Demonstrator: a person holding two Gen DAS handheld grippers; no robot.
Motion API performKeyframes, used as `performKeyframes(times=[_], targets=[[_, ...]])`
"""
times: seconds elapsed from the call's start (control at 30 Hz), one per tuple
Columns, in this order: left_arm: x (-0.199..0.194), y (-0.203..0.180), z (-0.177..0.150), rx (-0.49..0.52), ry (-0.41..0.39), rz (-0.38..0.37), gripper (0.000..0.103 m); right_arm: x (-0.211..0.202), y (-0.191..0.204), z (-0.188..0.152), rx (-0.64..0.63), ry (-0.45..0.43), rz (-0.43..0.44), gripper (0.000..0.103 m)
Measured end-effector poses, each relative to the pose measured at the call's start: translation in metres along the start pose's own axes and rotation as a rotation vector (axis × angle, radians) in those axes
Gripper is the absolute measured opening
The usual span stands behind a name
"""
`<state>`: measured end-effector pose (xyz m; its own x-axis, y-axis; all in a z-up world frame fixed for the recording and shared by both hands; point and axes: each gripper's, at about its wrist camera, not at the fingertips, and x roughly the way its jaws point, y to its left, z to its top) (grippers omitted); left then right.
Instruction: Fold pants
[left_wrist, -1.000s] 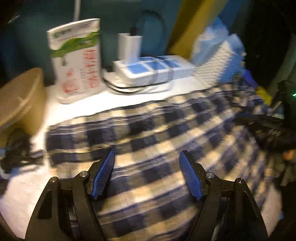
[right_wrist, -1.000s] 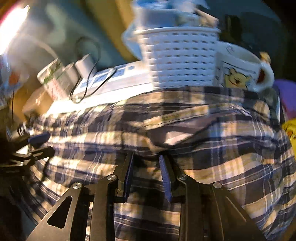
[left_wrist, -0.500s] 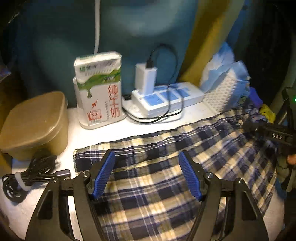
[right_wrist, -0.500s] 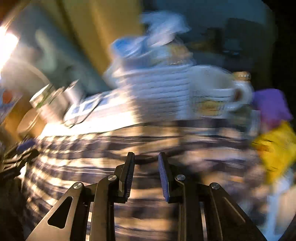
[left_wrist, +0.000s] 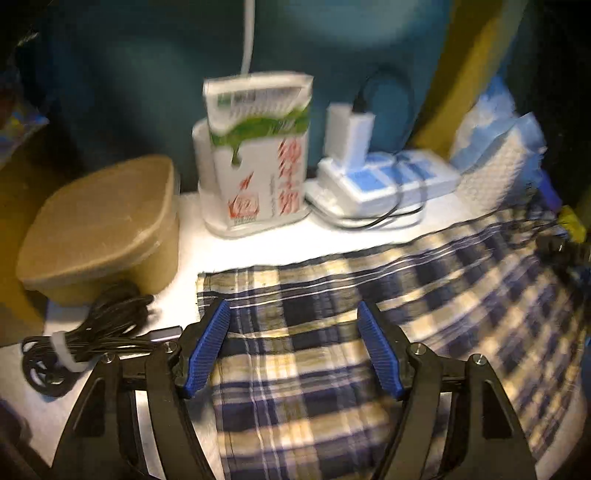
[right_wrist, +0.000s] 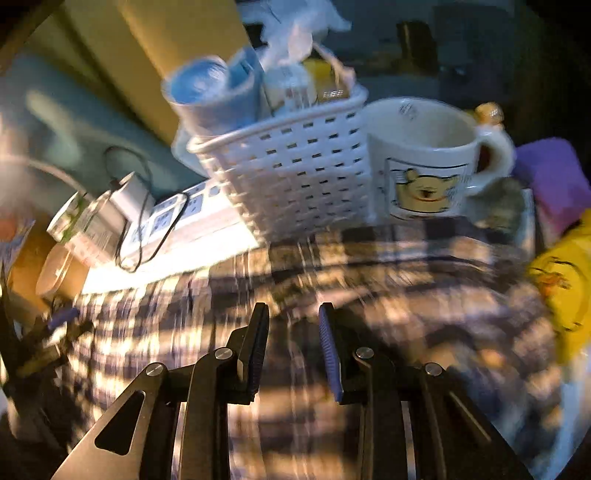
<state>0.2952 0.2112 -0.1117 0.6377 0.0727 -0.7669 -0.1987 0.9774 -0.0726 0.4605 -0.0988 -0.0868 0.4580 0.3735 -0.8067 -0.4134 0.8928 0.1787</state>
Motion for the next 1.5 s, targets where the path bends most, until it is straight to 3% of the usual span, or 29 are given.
performKeyframes(times=[0.13, 0.23, 0.3, 0.37, 0.4, 0.6, 0.67, 0.8, 0.93, 1.1, 1.2, 1.3, 1.5], targets=[[-0.037, -0.033, -0.014, 0.054, -0.022, -0.126, 0.072, -0.022, -0.004, -0.027, -0.078, 0.01, 0.016, 0.031], [-0.04, -0.068, -0.03, 0.109, 0.0, -0.187, 0.072, -0.02, -0.008, -0.054, -0.134, 0.057, -0.007, 0.032], [-0.03, -0.084, -0.044, 0.153, 0.039, -0.172, 0.072, -0.022, -0.016, -0.069, -0.154, 0.055, -0.02, 0.032], [-0.005, -0.095, -0.054, 0.182, 0.1, -0.094, 0.073, -0.03, -0.024, -0.077, -0.169, 0.024, -0.014, 0.032], [-0.005, -0.093, -0.059, 0.18, 0.065, -0.09, 0.073, -0.032, -0.028, -0.079, -0.169, 0.015, -0.026, 0.032], [-0.006, -0.078, -0.059, 0.098, 0.085, -0.035, 0.073, -0.055, -0.078, -0.081, -0.073, -0.03, -0.116, 0.032], [-0.015, -0.08, -0.059, 0.082, 0.06, -0.041, 0.073, -0.059, -0.085, -0.085, -0.054, -0.035, -0.092, 0.032], [-0.039, -0.098, -0.063, 0.081, 0.005, -0.104, 0.073, -0.077, -0.084, -0.093, -0.045, -0.064, -0.123, 0.033], [-0.047, -0.131, -0.071, 0.11, 0.004, -0.182, 0.073, -0.089, -0.058, -0.098, -0.099, -0.097, -0.046, 0.032], [-0.022, -0.141, -0.084, 0.116, 0.1, -0.144, 0.073, -0.062, -0.027, -0.116, -0.21, -0.019, -0.04, 0.032], [-0.034, -0.143, -0.094, 0.156, 0.068, -0.117, 0.073, -0.063, -0.034, -0.124, -0.221, -0.026, -0.051, 0.032], [-0.043, -0.131, -0.096, 0.13, 0.072, -0.121, 0.073, -0.072, -0.047, -0.128, -0.23, -0.03, -0.116, 0.032], [-0.065, -0.089, -0.092, 0.049, 0.061, -0.076, 0.073, -0.097, -0.068, -0.134, -0.171, -0.037, -0.155, 0.033]])
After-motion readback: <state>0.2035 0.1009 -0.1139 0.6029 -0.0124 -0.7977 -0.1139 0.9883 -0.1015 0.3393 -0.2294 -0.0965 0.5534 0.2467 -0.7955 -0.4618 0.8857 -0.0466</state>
